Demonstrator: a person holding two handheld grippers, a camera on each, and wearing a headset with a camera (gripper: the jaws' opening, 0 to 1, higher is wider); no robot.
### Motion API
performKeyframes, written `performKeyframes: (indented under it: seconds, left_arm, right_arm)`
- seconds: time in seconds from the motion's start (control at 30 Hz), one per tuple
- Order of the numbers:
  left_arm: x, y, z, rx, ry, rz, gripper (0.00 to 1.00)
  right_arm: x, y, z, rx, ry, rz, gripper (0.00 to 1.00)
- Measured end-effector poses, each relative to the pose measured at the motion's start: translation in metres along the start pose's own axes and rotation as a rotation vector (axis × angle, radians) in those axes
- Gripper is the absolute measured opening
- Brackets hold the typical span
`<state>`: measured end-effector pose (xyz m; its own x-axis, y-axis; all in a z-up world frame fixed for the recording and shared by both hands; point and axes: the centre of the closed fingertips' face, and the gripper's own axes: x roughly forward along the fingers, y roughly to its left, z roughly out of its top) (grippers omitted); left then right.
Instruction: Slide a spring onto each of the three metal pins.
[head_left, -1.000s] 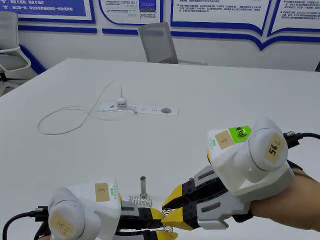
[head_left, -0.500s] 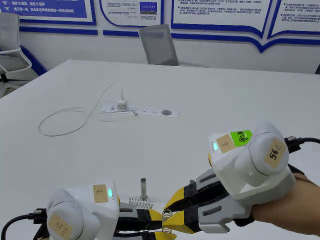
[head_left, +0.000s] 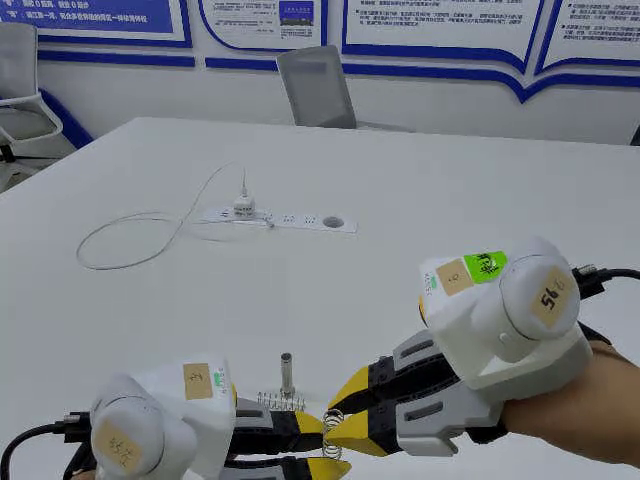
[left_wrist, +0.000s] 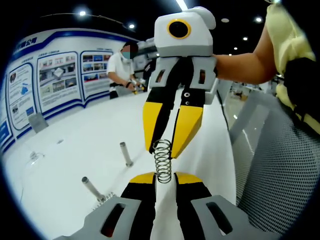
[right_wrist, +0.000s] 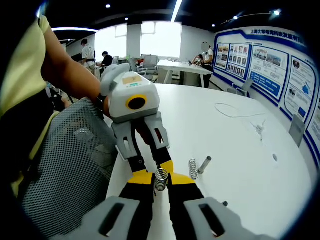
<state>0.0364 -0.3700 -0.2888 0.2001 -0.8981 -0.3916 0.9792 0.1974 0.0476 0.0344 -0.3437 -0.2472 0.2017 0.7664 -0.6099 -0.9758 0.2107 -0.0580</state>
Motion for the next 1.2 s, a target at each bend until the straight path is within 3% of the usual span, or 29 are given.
performKeyframes:
  seconds: [0.7, 1.2]
  left_arm:
    - [-0.018, 0.022, -0.004, -0.070, -0.020, 0.094, 0.34]
    - [-0.039, 0.043, -0.008, -0.105, -0.032, 0.172, 0.43]
  right_arm:
    - [-0.021, -0.024, -0.006, 0.031, -0.008, -0.072, 0.12]
    - [-0.043, -0.053, -0.007, 0.059, -0.023, -0.159, 0.12]
